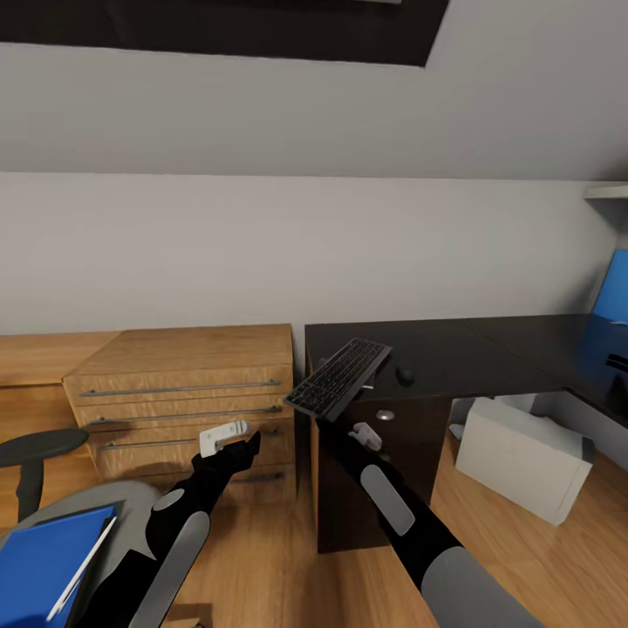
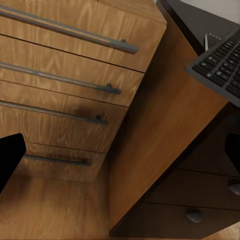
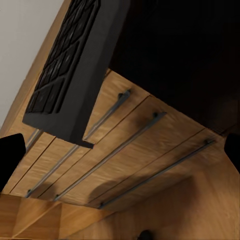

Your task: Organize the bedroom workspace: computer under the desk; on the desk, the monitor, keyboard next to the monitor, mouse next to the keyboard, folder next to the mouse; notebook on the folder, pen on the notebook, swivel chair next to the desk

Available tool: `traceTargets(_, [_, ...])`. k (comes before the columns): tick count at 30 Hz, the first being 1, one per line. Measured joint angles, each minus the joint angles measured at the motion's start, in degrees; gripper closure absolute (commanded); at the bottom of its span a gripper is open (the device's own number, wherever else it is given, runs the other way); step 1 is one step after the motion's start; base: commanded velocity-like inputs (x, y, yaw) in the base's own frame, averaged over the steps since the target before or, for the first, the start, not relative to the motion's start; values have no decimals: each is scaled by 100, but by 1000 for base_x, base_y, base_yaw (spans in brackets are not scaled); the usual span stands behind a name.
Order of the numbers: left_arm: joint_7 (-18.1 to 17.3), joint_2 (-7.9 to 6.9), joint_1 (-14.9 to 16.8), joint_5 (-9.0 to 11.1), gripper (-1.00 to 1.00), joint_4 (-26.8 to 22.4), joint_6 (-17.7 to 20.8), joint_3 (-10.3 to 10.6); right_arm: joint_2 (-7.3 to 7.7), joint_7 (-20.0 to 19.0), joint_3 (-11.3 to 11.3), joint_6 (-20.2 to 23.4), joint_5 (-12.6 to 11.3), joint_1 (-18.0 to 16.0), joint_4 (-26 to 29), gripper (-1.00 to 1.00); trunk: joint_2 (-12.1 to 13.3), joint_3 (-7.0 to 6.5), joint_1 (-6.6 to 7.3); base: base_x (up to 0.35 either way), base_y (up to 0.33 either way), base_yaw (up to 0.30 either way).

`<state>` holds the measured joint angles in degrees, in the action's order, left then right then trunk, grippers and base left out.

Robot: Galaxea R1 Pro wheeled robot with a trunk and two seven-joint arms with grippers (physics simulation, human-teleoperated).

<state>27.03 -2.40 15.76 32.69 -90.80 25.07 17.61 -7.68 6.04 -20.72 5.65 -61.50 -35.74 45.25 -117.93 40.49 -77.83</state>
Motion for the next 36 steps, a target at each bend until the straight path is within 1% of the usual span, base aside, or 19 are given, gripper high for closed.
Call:
traceTargets(5, [-1,0,0,-2,-100,0,-1,0,6,-2,308,32,-7,0,-1,-100,0,0,0,10,0,0])
traceTargets(8, [-2,0,0,-2,-100,0,0,0,13,-3,378,44,-13,0,1,-100,0,0,0,2,0,0])
traceTargets(16, [-2,0,0,-2,-100,0,0,0,18,-46,400,50,-23,0,14,-100,0,0,0,0,0,0])
traceTargets(25, [5,0,0,-9,-100,0,-6,0,20,-385,399,88,-23,0,20,-100,0,0,0,6,0,0])
traceTargets(32, [6,0,0,-10,-100,0,-13,0,24,-445,419,364,-23,0,22,-100,0,0,2,166,23,0])
traceTargets(36, [7,0,0,-8,-100,6,-14,0,28,-457,476,474,-31,0,22,-100,0,0,1,141,19,0])
